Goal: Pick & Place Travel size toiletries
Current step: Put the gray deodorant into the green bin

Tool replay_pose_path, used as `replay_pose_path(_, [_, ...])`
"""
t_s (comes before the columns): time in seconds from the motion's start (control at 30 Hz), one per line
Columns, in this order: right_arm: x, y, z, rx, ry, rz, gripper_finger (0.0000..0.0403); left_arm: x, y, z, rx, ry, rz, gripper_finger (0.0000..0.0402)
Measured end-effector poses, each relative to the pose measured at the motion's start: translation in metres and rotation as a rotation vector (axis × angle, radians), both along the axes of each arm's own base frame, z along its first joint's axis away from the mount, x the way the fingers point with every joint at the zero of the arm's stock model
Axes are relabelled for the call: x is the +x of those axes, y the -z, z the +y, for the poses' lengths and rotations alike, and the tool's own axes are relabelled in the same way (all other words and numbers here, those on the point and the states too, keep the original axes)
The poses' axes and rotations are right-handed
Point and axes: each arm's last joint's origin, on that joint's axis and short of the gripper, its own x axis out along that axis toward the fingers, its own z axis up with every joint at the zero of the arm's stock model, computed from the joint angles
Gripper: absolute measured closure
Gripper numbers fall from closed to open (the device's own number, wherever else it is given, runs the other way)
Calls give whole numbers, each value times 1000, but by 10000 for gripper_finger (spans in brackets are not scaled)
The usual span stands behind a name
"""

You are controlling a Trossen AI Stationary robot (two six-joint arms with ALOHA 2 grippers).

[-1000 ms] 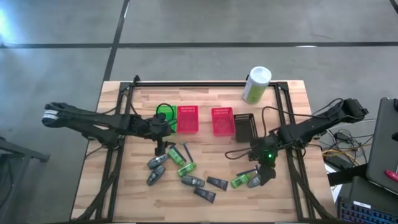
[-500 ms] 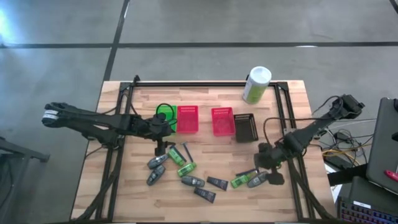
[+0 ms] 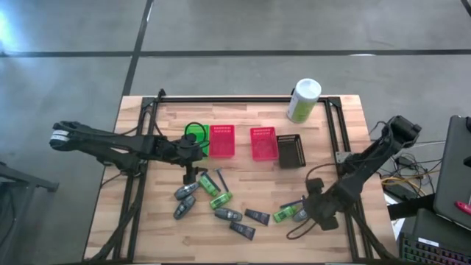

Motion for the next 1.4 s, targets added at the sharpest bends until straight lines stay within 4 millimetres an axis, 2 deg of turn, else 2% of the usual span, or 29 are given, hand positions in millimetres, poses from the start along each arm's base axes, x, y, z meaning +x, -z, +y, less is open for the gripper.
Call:
replay_pose_path(0.23, [6,21,10,-32,44,116,35,0,0,0,0,0,0,140])
replay_pose_path(0.57, [18,15,22,18,21,65,35,0,0,0,0,0,-1,140])
replay_pose_path(0.87, [15,34,20,-3,59,149,35,0,0,0,-2,-1,-5,140])
replay_pose_path(1.0, [18,36,19,-22,62,141,37,0,0,0,-12,-10,-7,140])
replay_pose_path(1.17, [21,34,18,-27,72,115,66,1,-1,0,-24,-20,-12,140])
replay_pose_path(1.4, [27,32,22,6,83,68,139,1,-1,0,-29,-24,-16,140])
